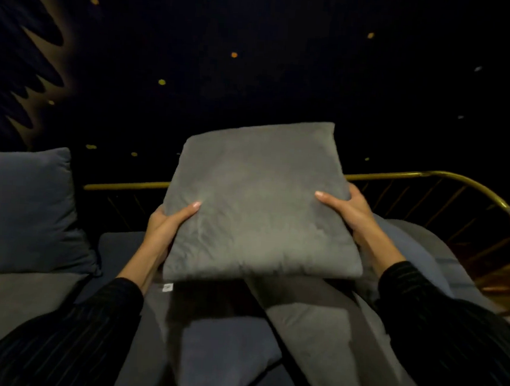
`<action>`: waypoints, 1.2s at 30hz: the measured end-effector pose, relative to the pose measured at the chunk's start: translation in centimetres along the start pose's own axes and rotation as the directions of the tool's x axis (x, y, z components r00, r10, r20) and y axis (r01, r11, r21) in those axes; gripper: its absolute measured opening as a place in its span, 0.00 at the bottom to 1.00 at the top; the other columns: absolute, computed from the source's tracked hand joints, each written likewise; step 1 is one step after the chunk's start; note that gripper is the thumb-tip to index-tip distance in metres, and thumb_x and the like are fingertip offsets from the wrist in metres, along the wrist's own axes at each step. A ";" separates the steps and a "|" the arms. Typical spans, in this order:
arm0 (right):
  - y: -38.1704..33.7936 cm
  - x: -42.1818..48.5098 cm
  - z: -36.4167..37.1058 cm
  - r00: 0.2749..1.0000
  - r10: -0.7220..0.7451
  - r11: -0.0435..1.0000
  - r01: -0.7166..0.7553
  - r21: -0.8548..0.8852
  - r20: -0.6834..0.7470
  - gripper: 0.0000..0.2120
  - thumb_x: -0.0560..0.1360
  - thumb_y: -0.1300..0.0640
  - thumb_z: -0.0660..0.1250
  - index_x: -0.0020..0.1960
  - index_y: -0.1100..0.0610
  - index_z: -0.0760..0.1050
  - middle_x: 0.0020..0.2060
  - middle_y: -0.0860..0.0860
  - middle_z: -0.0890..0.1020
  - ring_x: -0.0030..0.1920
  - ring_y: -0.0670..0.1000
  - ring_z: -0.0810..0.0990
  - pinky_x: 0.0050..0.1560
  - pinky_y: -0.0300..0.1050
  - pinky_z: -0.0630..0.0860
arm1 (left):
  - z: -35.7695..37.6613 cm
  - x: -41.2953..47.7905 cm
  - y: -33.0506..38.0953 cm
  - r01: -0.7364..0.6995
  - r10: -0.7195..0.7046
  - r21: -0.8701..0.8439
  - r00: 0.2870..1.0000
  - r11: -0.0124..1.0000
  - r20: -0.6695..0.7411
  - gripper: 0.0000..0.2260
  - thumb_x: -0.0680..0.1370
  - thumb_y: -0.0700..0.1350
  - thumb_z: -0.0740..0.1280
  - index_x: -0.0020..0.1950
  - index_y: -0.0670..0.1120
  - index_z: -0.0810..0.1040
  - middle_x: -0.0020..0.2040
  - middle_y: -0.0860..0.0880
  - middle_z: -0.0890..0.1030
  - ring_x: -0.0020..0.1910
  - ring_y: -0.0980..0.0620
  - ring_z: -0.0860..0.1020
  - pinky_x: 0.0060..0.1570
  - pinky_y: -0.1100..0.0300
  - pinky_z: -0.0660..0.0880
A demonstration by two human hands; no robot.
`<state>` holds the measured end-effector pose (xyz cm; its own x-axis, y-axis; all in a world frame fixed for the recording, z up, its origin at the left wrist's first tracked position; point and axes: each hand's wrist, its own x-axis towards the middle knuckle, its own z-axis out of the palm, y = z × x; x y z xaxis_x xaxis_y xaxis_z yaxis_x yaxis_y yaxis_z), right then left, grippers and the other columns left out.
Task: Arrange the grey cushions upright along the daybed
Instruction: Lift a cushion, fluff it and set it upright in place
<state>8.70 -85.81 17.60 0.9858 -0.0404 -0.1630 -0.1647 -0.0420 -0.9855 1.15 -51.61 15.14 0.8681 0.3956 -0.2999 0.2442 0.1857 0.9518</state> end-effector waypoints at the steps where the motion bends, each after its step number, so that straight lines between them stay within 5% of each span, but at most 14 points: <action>1: -0.5 0.1 -2.2 1.000 -0.011 1.000 0.011 0.002 -0.026 0.25 0.69 0.59 0.75 0.64 0.56 0.71 0.51 0.48 0.81 0.46 0.43 0.80 0.35 0.29 0.78 | 2.2 0.1 0.3 -0.027 0.027 -0.008 0.999 1.000 0.036 0.27 0.66 0.49 0.79 0.63 0.44 0.78 0.54 0.46 0.85 0.53 0.46 0.84 0.48 0.54 0.80; 5: -1.9 -0.6 -12.2 0.987 -0.043 0.999 0.041 -0.017 -0.152 0.23 0.70 0.59 0.74 0.63 0.52 0.73 0.52 0.49 0.82 0.46 0.43 0.82 0.38 0.33 0.80 | 11.8 -0.8 0.0 -0.072 0.077 -0.037 0.982 0.997 0.173 0.31 0.60 0.52 0.81 0.60 0.44 0.80 0.54 0.45 0.85 0.53 0.46 0.84 0.55 0.47 0.80; 10: -0.9 -3.0 -23.5 0.977 -0.005 1.000 0.000 -0.023 -0.214 0.30 0.64 0.51 0.78 0.64 0.50 0.76 0.58 0.52 0.83 0.56 0.55 0.83 0.59 0.57 0.77 | 22.2 -3.6 -2.2 -0.052 0.050 0.000 0.954 0.999 0.296 0.34 0.58 0.55 0.82 0.60 0.46 0.77 0.54 0.47 0.84 0.52 0.48 0.84 0.56 0.47 0.80; 16: 1.6 -5.4 -31.1 0.944 0.058 0.987 -0.103 -0.122 -0.324 0.32 0.69 0.48 0.73 0.71 0.49 0.68 0.66 0.52 0.76 0.57 0.51 0.79 0.67 0.58 0.71 | 30.5 -6.6 -6.6 -0.005 -0.048 0.114 0.890 0.993 0.453 0.32 0.63 0.48 0.81 0.65 0.49 0.73 0.57 0.50 0.82 0.57 0.47 0.82 0.60 0.47 0.78; 19: 4.3 -4.9 -31.4 0.908 0.216 0.889 -0.335 -0.313 -0.359 0.51 0.59 0.32 0.74 0.77 0.47 0.59 0.74 0.51 0.66 0.72 0.53 0.67 0.74 0.51 0.61 | 32.6 -8.1 -9.3 -0.059 -0.144 0.299 0.778 0.952 0.612 0.42 0.69 0.47 0.78 0.77 0.51 0.58 0.66 0.52 0.73 0.67 0.50 0.72 0.69 0.49 0.70; 21: 7.4 -4.2 -29.0 0.911 0.285 0.765 -0.404 -0.502 -0.299 0.41 0.72 0.39 0.67 0.78 0.46 0.52 0.78 0.55 0.58 0.77 0.56 0.57 0.77 0.52 0.53 | 33.6 -8.6 -10.7 -0.123 -0.172 0.372 0.727 0.920 0.665 0.49 0.70 0.55 0.75 0.79 0.56 0.45 0.75 0.50 0.64 0.73 0.48 0.65 0.73 0.47 0.64; 24: 10.6 -2.9 -25.3 0.889 0.197 0.595 -0.444 -0.670 -0.413 0.31 0.78 0.37 0.53 0.77 0.40 0.45 0.78 0.60 0.51 0.78 0.61 0.50 0.76 0.62 0.50 | 34.6 -8.2 -10.7 -0.170 -0.160 0.416 0.745 0.893 0.647 0.46 0.74 0.56 0.71 0.79 0.55 0.42 0.77 0.47 0.61 0.75 0.45 0.63 0.74 0.45 0.63; 28: 9.0 -1.7 -22.5 0.873 0.041 0.564 -0.422 -0.710 -0.486 0.26 0.81 0.43 0.50 0.78 0.46 0.52 0.77 0.61 0.56 0.77 0.61 0.52 0.74 0.65 0.52 | 33.1 -8.1 -9.5 -0.105 -0.150 0.347 0.759 0.932 0.634 0.35 0.80 0.54 0.64 0.80 0.54 0.48 0.76 0.48 0.65 0.73 0.46 0.68 0.72 0.48 0.67; 36: 5.1 -1.9 -7.1 0.919 -0.355 0.510 0.036 -0.859 -0.173 0.20 0.80 0.56 0.57 0.70 0.58 0.70 0.71 0.57 0.71 0.73 0.55 0.66 0.74 0.57 0.54 | 18.1 -3.5 -11.5 -0.055 -0.095 0.590 0.971 0.806 0.219 0.24 0.80 0.39 0.64 0.75 0.41 0.65 0.73 0.39 0.71 0.71 0.42 0.70 0.66 0.58 0.66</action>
<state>5.76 -93.04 13.25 0.9584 -0.1948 0.2088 -0.0771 -0.8806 -0.4676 3.17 -71.43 6.42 0.9147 0.1691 -0.3671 0.4041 -0.4023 0.8215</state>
